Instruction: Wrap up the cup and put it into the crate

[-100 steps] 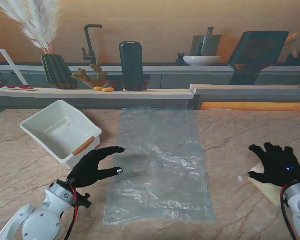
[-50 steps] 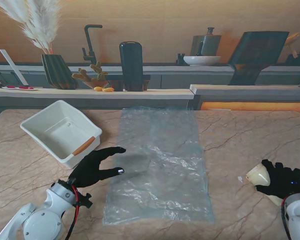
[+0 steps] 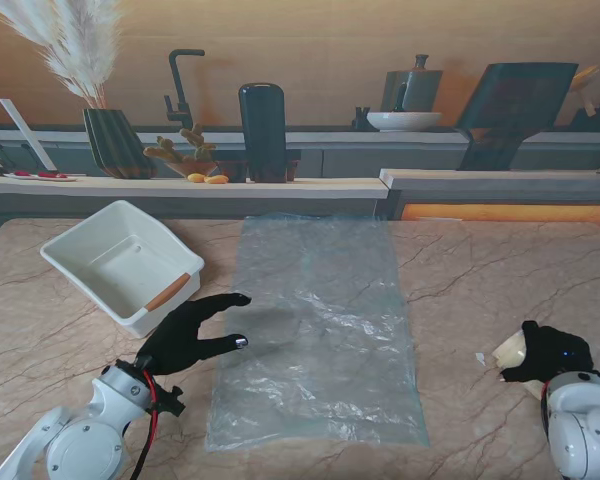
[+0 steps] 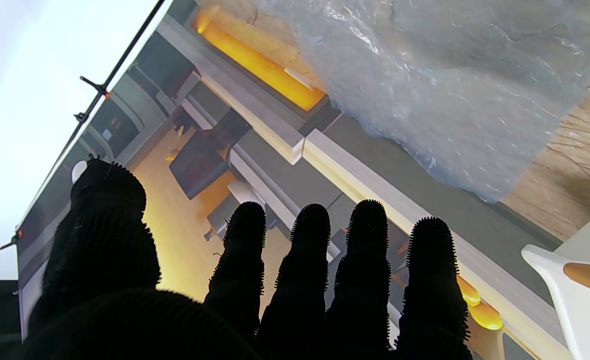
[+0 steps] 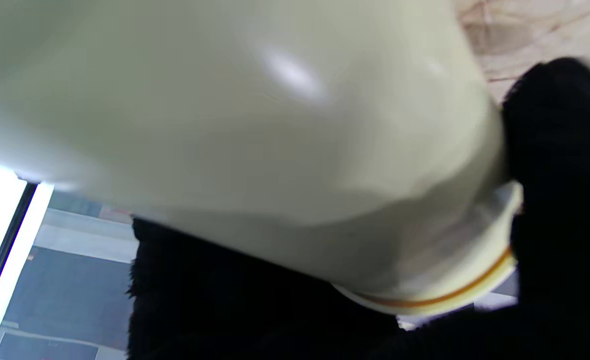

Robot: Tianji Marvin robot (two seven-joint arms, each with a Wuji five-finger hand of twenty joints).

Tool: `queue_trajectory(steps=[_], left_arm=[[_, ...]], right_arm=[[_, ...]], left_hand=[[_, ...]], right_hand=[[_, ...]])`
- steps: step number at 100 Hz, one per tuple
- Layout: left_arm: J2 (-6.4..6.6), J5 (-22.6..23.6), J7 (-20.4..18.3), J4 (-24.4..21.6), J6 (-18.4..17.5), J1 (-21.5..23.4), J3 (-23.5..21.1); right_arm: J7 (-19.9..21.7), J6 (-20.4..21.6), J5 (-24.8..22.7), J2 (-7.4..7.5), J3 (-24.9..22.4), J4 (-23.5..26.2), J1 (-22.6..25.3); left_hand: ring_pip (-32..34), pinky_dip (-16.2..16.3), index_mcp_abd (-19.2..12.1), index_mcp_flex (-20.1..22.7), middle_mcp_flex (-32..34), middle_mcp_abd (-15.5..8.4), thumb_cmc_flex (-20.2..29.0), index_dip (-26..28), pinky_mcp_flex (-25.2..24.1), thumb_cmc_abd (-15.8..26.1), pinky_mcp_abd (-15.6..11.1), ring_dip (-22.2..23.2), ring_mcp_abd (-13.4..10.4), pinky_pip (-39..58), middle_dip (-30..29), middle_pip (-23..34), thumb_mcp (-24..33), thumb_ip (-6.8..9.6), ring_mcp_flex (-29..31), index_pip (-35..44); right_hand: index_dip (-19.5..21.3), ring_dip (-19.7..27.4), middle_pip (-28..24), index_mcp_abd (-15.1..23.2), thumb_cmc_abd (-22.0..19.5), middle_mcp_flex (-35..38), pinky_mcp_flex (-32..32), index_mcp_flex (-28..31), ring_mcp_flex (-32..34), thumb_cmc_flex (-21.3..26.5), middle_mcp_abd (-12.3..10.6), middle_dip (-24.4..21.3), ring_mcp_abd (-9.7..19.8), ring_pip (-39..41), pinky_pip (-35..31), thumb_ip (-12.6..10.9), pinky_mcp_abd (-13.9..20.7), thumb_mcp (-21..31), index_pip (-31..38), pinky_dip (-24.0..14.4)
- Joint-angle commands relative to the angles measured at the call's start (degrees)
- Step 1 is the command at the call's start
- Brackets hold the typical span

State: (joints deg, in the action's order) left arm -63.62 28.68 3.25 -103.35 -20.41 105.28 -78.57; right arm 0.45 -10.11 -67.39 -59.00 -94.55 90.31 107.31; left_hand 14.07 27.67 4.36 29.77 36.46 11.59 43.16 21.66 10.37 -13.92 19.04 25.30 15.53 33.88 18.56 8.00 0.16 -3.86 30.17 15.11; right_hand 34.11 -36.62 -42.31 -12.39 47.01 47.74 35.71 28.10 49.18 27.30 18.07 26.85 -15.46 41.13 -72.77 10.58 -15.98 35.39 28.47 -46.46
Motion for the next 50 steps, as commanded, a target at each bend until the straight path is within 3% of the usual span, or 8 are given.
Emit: queue_trajectory(steps=[1,17,29,50], left_arm=[[-0.10,-0.12,-0.27,-0.29,0.35,0.45,0.17],[-0.10,0.15,-0.20,-0.31,0.35,0.52,0.04],[-0.15,0.55,0.22,-0.37,0.41,0.65,-0.06],[-0.11,2.27,0.72,-0.44,0.91,0.83,-0.34]], right_arm=[[0.76,1.87,-0.98,-1.01,-0.07,-1.51,3.09],[-4.92,8.79,-3.80,-1.26,-3.03,3.08,5.74],[-8.32,15.94,-3.37,-1.62,-4.87,7.85,7.35],[-6.02,26.81,1.53,-1.76,-2.77,14.24,5.26]], left_hand=[[0.24,0.11,-1.52,1.26,0.99,0.04,0.63,0.91,-0.22,2.16,0.01,0.49,0.55,0.80,1.17,-0.05,-1.06,1.56,0.47,-1.23],[0.28,0.14,-1.44,1.47,1.14,0.20,0.72,0.96,-0.20,2.09,0.13,0.51,0.69,0.84,1.19,0.00,-1.05,1.56,0.55,-1.16],[0.28,0.14,-1.56,1.44,1.17,0.20,0.66,0.96,-0.20,2.13,0.15,0.51,0.62,0.85,1.20,0.00,-1.08,1.55,0.56,-1.19],[0.25,0.12,-1.59,1.35,1.12,0.10,0.69,0.95,-0.18,2.26,0.04,0.49,0.55,0.81,1.20,-0.01,-1.07,1.55,0.48,-1.24]], right_hand=[[0.82,-6.30,-3.53,15.59,-1.86,2.86,4.17,14.77,6.08,27.07,-2.31,2.17,0.75,13.29,-9.03,-2.53,9.22,27.90,20.75,-1.68],[-0.09,-6.04,-3.50,15.84,-1.16,3.78,5.90,15.91,7.25,26.87,-2.53,2.85,0.76,13.72,-9.67,-2.37,9.46,29.15,23.51,-1.54],[-0.15,-6.00,-3.62,15.97,-1.12,4.05,6.45,16.08,7.58,26.69,-2.62,2.93,0.84,13.88,-9.81,-2.44,9.56,29.34,24.16,-1.52],[-0.34,-5.97,-3.71,16.54,-1.46,4.22,6.99,15.91,7.93,26.31,-2.90,3.02,1.43,14.14,-9.99,-2.69,10.11,29.33,24.89,-1.51]])
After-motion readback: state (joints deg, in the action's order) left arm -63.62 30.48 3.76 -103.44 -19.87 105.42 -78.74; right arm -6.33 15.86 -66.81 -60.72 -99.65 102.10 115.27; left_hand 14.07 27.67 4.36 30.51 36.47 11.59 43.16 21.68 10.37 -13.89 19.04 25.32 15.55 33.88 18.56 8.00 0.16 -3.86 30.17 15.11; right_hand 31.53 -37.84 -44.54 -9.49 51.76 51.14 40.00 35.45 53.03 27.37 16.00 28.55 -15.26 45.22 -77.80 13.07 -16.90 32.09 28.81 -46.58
